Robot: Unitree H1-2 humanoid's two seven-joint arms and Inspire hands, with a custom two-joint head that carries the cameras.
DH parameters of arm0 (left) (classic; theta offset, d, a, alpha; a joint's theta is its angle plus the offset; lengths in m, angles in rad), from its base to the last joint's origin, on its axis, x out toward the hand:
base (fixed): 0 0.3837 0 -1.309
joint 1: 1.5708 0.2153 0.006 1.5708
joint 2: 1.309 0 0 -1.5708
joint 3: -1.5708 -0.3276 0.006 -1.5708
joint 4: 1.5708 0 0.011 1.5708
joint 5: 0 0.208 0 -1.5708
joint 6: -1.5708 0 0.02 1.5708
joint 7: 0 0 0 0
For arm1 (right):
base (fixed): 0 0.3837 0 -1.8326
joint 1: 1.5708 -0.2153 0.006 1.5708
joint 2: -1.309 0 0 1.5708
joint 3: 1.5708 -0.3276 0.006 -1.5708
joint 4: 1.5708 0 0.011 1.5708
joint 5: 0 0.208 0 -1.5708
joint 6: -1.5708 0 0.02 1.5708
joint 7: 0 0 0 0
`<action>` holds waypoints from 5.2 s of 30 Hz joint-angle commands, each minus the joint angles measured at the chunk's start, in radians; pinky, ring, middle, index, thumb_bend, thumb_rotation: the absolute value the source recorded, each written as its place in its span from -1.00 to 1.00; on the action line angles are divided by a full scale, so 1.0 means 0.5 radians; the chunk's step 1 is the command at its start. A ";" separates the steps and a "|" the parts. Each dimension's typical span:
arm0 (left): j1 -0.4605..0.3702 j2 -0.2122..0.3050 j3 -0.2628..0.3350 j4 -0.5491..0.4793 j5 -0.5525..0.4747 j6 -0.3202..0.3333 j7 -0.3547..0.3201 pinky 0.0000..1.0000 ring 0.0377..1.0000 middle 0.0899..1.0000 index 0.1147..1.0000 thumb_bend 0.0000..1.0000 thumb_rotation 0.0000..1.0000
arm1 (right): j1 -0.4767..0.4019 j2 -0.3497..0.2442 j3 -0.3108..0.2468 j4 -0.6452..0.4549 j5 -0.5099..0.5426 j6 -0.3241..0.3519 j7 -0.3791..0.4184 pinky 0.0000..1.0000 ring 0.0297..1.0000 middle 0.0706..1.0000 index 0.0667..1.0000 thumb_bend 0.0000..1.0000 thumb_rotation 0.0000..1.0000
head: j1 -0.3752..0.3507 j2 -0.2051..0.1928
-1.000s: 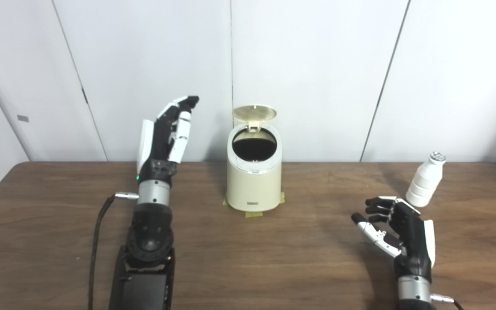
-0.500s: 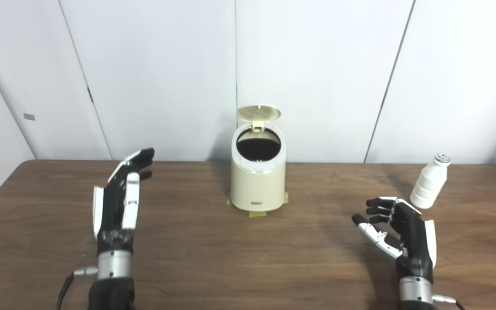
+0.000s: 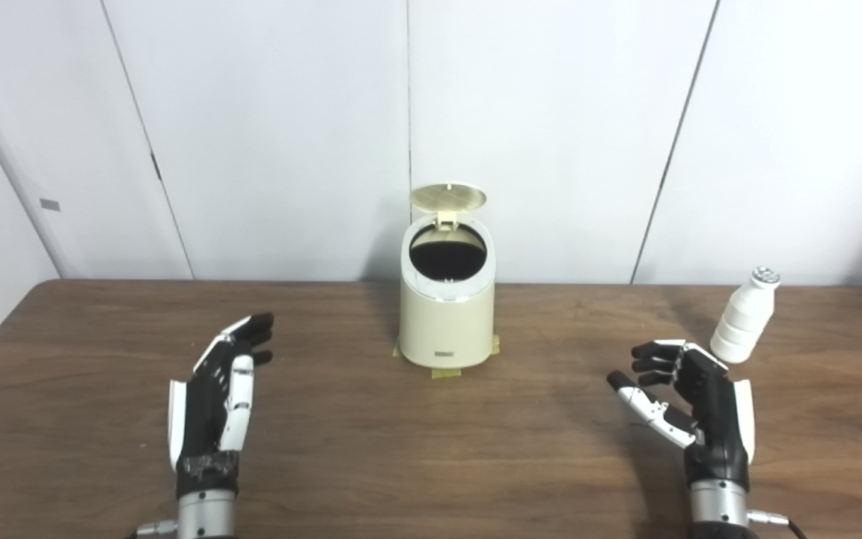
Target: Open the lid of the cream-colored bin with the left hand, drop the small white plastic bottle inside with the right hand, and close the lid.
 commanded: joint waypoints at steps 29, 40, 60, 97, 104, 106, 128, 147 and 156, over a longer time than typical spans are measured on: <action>-0.025 0.079 -0.038 0.096 -0.063 -0.081 -0.018 0.50 0.58 0.54 0.46 -0.74 0.50 | -0.223 0.050 -0.463 -0.098 -0.131 -0.286 -0.629 -0.37 -0.14 0.11 -0.08 0.04 -0.83 | -0.174 0.032; -0.015 0.082 -0.038 0.081 -0.075 -0.046 -0.021 0.48 0.58 0.54 0.47 -0.75 0.50 | -0.290 -0.104 -0.438 -0.059 -0.165 -0.179 -0.537 0.92 0.92 0.97 0.98 0.39 -0.57 | -0.176 0.037; -0.009 0.077 -0.032 0.101 -0.056 -0.081 0.010 0.45 0.56 0.52 0.44 -0.80 0.43 | -0.580 -0.446 -0.334 0.157 0.078 0.711 0.025 0.72 0.91 0.98 1.00 0.75 -0.41 | -0.167 0.047; 0.008 0.111 -0.012 0.107 -0.056 -0.162 0.001 0.45 0.55 0.52 0.44 -0.75 0.45 | -0.903 -0.613 -0.220 0.958 0.112 0.588 0.009 0.42 0.62 0.72 0.78 0.62 -0.83 | -0.202 0.036; 0.012 0.116 -0.011 0.106 -0.067 -0.179 -0.009 0.48 0.57 0.52 0.44 -0.74 0.49 | -0.897 -0.638 -0.190 1.010 0.099 0.562 0.005 0.47 0.60 0.65 0.71 0.63 -0.90 | -0.198 0.041; 0.013 0.115 -0.009 0.102 -0.060 -0.172 -0.003 0.48 0.56 0.52 0.44 -0.74 0.51 | -0.893 -0.649 -0.163 1.033 0.068 0.546 -0.011 0.44 0.57 0.61 0.66 0.64 -0.94 | -0.198 0.041; 0.036 0.102 0.006 0.063 -0.005 -0.157 0.034 0.47 0.56 0.52 0.45 -0.76 0.50 | -0.968 -0.673 -0.102 1.404 -0.106 0.221 -0.440 -0.04 0.03 -0.07 -0.07 0.08 -0.99 | -0.159 0.039; 0.032 0.113 -0.006 0.076 -0.004 -0.145 0.021 0.45 0.55 0.51 0.43 -0.76 0.51 | -0.973 -0.655 -0.111 1.421 -0.053 0.087 -0.515 -0.15 -0.14 -0.09 -0.08 0.04 -1.00 | -0.184 0.038; 0.027 0.106 -0.018 0.076 -0.003 -0.126 0.014 0.49 0.57 0.52 0.45 -0.78 0.53 | -0.890 -0.623 -0.096 1.124 -0.096 0.155 -0.495 -0.02 -0.03 -0.08 -0.15 0.03 -1.00 | -0.186 0.034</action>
